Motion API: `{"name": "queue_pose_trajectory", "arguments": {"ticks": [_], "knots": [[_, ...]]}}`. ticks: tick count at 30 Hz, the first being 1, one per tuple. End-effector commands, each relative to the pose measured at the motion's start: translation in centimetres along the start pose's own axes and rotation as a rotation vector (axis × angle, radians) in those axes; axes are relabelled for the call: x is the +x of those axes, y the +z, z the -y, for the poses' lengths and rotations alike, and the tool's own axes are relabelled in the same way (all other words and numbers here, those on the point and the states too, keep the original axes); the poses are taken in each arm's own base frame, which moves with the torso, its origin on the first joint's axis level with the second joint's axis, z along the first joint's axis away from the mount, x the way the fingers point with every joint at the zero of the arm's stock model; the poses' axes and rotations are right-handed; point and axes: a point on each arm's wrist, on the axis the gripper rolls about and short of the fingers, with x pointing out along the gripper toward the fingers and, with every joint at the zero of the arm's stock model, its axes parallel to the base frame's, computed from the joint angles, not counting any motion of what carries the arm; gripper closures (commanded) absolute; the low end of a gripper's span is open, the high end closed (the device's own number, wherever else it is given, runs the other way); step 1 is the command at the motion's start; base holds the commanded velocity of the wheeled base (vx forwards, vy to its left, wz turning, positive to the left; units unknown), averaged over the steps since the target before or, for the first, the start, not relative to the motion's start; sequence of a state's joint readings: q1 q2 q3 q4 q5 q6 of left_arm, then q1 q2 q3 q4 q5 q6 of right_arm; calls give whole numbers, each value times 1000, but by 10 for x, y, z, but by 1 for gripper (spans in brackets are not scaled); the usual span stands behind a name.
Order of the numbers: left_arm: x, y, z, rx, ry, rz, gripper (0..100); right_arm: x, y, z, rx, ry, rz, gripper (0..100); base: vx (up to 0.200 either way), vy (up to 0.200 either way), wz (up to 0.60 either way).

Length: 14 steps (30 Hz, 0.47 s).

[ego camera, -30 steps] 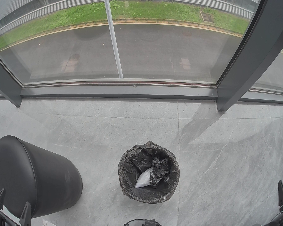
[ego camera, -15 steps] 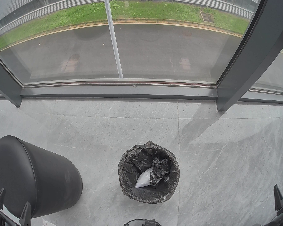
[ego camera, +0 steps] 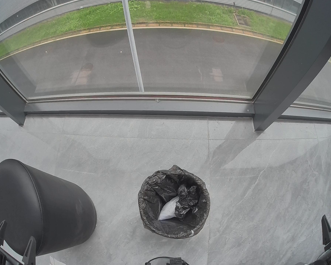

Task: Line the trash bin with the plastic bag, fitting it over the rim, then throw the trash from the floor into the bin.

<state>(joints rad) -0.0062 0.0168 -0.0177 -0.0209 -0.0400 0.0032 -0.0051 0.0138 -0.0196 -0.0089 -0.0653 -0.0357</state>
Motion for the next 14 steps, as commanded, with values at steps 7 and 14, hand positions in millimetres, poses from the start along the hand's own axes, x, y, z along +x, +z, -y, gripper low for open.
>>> {"name": "queue_pose_trajectory", "arguments": {"ticks": [7, 14], "knots": [[0, -5, 0, 1, 0, -2, 0, 1, -4, -1, 18, 55, 13, 0, 0, 0, 0], [0, -5, 0, 1, 0, -2, 0, 1, -6, -2, 6, 99, -15, 0, 0, 0, 0]]}}
